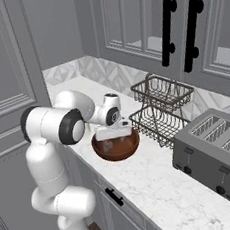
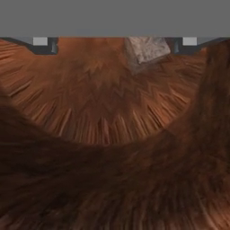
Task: Grab a lemon wedge from the fridge and one ice cube from the ice bowl, and put them in the glass of lemonade.
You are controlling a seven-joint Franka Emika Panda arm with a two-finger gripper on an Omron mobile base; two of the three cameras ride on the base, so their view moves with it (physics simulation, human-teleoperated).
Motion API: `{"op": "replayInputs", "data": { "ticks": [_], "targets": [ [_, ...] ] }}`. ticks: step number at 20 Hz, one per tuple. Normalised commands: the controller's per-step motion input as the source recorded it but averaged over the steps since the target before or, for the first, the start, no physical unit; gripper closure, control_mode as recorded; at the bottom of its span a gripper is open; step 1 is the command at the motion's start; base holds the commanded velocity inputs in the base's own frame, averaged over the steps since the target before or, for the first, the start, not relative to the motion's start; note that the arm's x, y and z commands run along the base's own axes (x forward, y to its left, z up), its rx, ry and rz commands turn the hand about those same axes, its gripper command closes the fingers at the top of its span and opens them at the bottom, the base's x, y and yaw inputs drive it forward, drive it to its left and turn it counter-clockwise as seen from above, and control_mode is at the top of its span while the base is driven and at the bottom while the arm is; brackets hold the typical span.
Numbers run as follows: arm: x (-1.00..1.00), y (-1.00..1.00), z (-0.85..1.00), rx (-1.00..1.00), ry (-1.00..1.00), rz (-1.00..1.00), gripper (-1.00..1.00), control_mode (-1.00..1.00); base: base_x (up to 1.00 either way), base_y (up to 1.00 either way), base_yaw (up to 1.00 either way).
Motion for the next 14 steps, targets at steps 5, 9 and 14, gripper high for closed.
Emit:
{"op": "replayInputs", "data": {
  "ticks": [5, 9, 14],
  "targets": [
    [-0.02, -0.10, 0.04, 0.00, -0.01, 0.00, -1.00, -1.00, 0.00, 0.00, 0.00],
    [-0.07, 0.04, 0.06, 0.00, -0.03, 0.03, -1.00, -1.00, 0.00, 0.00, 0.00],
    [-0.11, 0.35, 0.24, 0.00, -0.01, 0.09, -1.00, -1.00, 0.00, 0.00, 0.00]
  ]
}}
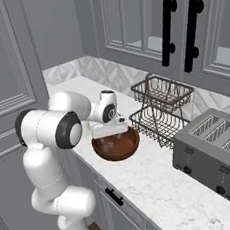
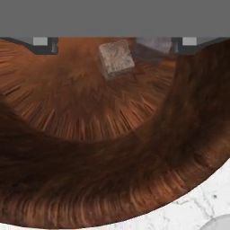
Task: Grab a lemon wedge from the fridge and one ice cube from the ice bowl, and put them in the glass of lemonade.
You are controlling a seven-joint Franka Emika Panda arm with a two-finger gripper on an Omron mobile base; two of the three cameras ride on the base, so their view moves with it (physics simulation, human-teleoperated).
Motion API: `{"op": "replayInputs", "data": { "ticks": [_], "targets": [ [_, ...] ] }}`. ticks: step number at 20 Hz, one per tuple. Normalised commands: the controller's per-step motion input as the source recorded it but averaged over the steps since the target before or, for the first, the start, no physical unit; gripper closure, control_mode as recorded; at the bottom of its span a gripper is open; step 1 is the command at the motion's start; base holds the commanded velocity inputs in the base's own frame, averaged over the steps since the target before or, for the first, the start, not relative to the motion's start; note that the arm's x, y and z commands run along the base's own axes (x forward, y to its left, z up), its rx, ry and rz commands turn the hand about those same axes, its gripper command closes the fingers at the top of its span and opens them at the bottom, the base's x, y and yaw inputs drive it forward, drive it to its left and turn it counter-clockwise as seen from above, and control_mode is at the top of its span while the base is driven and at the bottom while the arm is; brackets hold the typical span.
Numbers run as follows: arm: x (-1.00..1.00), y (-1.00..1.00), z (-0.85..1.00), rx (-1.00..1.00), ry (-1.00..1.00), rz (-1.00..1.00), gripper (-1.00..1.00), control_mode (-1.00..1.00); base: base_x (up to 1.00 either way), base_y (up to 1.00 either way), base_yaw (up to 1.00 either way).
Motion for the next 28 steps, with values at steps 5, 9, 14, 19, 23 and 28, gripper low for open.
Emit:
{"op": "replayInputs", "data": {
  "ticks": [5, 9, 14, 19, 23, 28],
  "targets": [
    [0.00, -0.01, -0.08, 0.00, 0.01, 0.06, -1.00, -1.00, 0.00, 0.00, 0.00],
    [0.00, -0.13, -0.22, 0.00, 0.00, 0.01, -1.00, -1.00, 0.00, 0.00, 0.00],
    [0.00, -0.18, -0.39, 0.01, 0.00, 0.00, -1.00, -1.00, 0.00, 0.00, 0.00],
    [0.06, -0.28, -0.04, 0.00, -0.02, 0.00, -1.00, -1.00, 0.00, 0.00, 0.00],
    [0.17, -0.31, 0.00, 0.00, -0.04, 0.01, -1.00, -1.00, 0.00, 0.00, 0.00],
    [0.18, -0.02, 0.08, 0.00, -0.06, 0.03, -1.00, -1.00, 0.00, 0.00, 0.00]
  ]
}}
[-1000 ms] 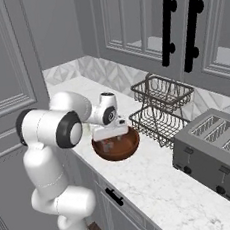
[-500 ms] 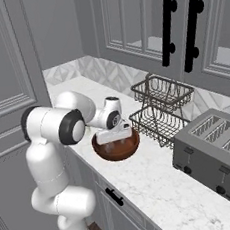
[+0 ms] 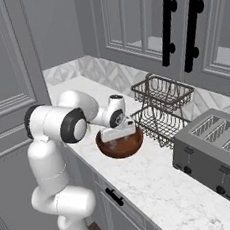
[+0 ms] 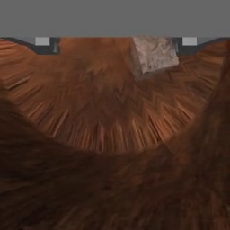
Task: Grab a lemon wedge from the fridge and one ice cube from the ice bowl, and put them in the glass of lemonade.
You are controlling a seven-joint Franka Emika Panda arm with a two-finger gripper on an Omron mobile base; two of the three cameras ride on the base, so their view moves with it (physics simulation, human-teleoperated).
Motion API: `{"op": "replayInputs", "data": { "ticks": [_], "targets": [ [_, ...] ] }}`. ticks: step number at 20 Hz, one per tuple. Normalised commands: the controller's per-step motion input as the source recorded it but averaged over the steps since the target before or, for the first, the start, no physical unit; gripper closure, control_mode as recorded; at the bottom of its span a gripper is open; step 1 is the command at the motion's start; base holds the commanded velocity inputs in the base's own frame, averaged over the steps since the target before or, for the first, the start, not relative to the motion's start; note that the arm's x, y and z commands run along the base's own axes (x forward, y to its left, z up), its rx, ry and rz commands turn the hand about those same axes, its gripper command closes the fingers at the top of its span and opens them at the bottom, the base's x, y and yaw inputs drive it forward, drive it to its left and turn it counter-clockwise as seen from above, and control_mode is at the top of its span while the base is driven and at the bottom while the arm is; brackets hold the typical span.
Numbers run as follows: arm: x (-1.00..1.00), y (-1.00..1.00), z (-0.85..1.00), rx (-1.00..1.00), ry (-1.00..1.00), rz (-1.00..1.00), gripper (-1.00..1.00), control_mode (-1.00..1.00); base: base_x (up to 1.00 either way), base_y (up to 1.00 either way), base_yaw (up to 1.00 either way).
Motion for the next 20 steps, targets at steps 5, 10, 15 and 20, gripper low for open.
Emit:
{"op": "replayInputs", "data": {
  "ticks": [5, 10, 15, 20],
  "targets": [
    [-0.12, 0.07, 0.15, 0.00, -0.12, 0.08, -1.00, -1.00, 0.00, 0.00, 0.00],
    [0.05, 0.01, -0.02, 0.00, -0.12, 0.05, -1.00, -1.00, 0.00, 0.00, 0.00],
    [0.11, 0.00, -0.04, 0.01, -0.09, 0.06, -1.00, -1.00, 0.00, 0.00, 0.00],
    [0.00, 0.01, -0.11, 0.01, 0.00, 0.02, -1.00, -1.00, 0.00, 0.00, 0.00]
  ]
}}
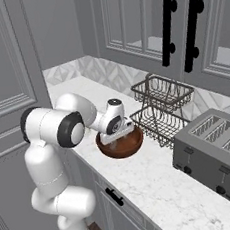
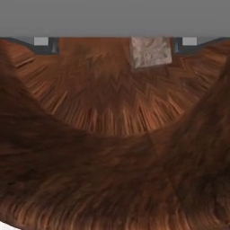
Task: Grab a lemon wedge from the fridge and one ice cube from the ice bowl, and put them in the glass of lemonade.
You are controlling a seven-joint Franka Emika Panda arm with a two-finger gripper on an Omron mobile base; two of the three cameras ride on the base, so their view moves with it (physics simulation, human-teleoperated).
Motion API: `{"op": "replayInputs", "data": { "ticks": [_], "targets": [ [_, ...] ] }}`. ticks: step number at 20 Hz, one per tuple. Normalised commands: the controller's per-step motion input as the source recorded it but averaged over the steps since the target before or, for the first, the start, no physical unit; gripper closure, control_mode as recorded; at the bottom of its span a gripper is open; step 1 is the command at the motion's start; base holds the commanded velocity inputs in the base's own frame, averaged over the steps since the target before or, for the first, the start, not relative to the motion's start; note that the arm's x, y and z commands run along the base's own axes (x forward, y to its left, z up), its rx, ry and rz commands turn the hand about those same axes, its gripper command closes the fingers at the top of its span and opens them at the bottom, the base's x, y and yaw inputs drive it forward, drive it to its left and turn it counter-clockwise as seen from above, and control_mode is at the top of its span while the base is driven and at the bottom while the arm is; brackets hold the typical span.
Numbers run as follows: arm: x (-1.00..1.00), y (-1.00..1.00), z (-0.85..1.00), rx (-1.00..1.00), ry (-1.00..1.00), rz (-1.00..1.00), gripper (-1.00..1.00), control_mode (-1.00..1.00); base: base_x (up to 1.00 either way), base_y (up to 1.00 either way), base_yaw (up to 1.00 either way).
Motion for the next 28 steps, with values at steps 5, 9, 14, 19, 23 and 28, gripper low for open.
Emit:
{"op": "replayInputs", "data": {
  "ticks": [5, 9, 14, 19, 23, 28],
  "targets": [
    [0.08, 0.08, -0.02, 0.00, -0.02, 0.05, -1.00, -1.00, 0.00, 0.00, 0.00],
    [0.07, 0.08, 0.00, 0.00, -0.04, 0.06, -1.00, -1.00, 0.00, 0.00, 0.00],
    [-0.01, 0.00, -0.14, 0.00, -0.01, 0.00, -1.00, -1.00, 0.00, 0.00, 0.00],
    [0.00, 0.00, -0.21, 0.00, 0.00, 0.00, -1.00, -1.00, 0.00, 0.00, 0.00],
    [0.00, 0.00, -0.02, 0.00, 0.00, 0.00, 1.00, -1.00, 0.00, 0.00, 0.00],
    [0.00, 0.00, 0.00, 0.00, 0.01, 0.00, 1.00, -1.00, 0.00, 0.00, 0.00]
  ]
}}
